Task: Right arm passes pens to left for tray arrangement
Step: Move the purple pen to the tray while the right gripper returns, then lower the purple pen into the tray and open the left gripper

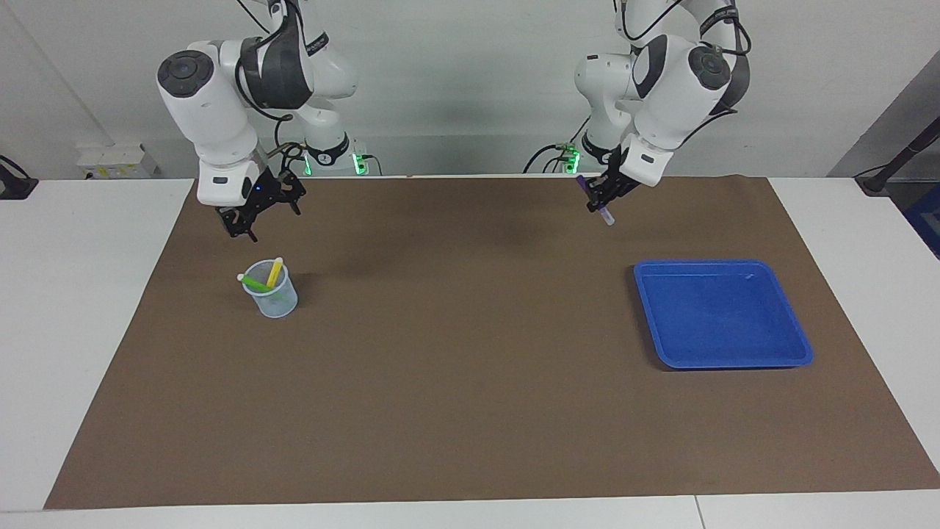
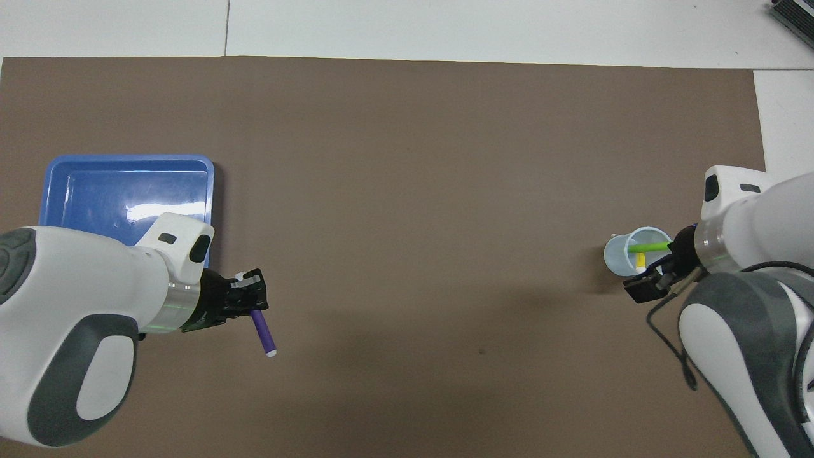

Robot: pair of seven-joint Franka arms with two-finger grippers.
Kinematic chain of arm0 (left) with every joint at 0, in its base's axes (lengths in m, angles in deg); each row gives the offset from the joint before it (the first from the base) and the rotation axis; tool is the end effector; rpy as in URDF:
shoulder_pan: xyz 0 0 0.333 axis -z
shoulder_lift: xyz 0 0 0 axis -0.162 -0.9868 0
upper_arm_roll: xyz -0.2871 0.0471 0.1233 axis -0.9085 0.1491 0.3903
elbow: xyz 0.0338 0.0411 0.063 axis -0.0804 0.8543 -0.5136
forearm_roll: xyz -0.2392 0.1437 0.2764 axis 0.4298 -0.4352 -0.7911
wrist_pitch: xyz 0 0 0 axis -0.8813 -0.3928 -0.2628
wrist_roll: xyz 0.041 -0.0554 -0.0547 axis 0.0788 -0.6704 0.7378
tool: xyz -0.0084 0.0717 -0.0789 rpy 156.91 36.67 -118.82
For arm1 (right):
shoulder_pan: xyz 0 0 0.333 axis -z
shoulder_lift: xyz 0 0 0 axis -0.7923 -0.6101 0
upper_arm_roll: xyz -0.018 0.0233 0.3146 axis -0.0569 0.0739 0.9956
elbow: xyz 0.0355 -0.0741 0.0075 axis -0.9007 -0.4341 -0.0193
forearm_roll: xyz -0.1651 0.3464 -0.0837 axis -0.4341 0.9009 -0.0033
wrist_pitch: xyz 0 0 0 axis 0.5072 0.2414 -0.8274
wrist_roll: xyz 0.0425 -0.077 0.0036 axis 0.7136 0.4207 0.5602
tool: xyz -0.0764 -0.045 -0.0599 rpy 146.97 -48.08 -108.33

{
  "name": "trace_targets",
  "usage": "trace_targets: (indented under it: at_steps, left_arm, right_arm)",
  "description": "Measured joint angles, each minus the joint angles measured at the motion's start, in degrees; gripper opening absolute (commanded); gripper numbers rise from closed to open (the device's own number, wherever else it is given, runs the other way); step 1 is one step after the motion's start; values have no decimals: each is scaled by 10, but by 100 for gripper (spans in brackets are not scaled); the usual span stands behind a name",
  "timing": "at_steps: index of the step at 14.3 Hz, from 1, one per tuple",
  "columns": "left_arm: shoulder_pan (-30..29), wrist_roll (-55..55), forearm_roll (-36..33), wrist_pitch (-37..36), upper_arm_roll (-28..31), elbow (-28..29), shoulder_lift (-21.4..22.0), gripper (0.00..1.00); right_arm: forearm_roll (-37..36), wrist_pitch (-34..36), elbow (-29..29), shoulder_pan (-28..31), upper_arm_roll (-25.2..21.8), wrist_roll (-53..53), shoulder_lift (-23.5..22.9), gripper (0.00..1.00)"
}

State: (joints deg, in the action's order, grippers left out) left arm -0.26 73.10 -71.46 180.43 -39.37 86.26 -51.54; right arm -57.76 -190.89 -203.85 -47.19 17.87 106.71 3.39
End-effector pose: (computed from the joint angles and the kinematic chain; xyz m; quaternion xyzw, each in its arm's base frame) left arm 0.4420 -0.1327 0.4847 0.9906 0.1008 -0.0709 0.0598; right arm 0.5001 0.0071 0.4876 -0.9176 -0.3944 0.0495 0.0046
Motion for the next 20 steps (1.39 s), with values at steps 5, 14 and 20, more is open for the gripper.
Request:
trace_targets:
  at_steps: [5,14,20]
  left_arm:
    - [-64,-165,-81,-21,1,-6,-1,0]
    - [-119,-221,-104,11,0,-36,-70,0]
    - [-130,-221,-106,86,0,-46,-142,0]
  right_arm:
    - [-9,-71,-40,25,1,242,0,100]
    - [-51,-205,-81,57,4,505,-34,96]
    - [-51,-228,-83,70,5,516,-73,70]
